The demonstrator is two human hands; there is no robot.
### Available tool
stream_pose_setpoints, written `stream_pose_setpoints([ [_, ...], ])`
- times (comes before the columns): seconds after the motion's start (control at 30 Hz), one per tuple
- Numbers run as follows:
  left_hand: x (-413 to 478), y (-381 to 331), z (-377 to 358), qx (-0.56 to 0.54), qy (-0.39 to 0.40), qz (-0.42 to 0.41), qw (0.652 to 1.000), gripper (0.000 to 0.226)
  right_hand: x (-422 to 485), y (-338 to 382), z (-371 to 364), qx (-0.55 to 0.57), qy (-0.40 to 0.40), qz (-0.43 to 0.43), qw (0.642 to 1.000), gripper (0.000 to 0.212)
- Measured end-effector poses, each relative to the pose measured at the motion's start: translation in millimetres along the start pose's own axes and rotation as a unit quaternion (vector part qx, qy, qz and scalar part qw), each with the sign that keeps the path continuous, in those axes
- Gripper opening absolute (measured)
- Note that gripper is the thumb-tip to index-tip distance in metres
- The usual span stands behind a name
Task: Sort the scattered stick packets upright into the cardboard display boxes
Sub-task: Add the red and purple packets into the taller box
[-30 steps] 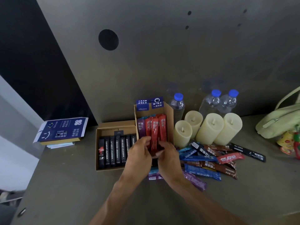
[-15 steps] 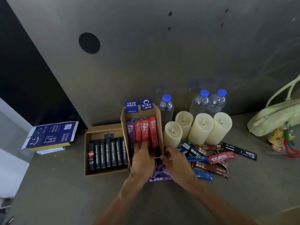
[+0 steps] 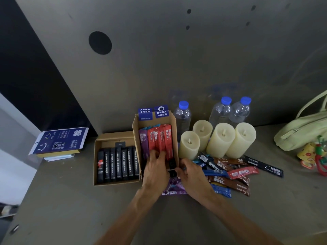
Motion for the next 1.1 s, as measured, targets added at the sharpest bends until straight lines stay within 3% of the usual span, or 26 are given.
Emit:
stream_pose_setpoints([
  [0.13,0.1,-4.3,8.1,0.053,-0.046,-0.050,0.996,0.058,-0.3,-1.2,0.1,0.004,0.000,-0.002,1.000,0.012],
  [0.33,8.6,-5.4,2.4,0.118,-0.038,-0.115,0.986,0.060,-0.9,0.5,0.9,0.002,-0.005,0.005,1.000,0.011],
  [1.1,24.1,-2.1,-6.2,0.012,-0.015,-0.071,0.997,0.044,-1.6,1.2,1.5,-0.005,0.000,-0.011,1.000,0.012],
])
Point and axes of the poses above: each hand's wrist, its own x-axis towards the middle knuckle, its own z-axis out of the back of the hand, y = z × x, the point moved 5 cm from there along x, towards the middle knuckle, and after that the axes turned 6 degrees about -y, right-handed, at the moved point
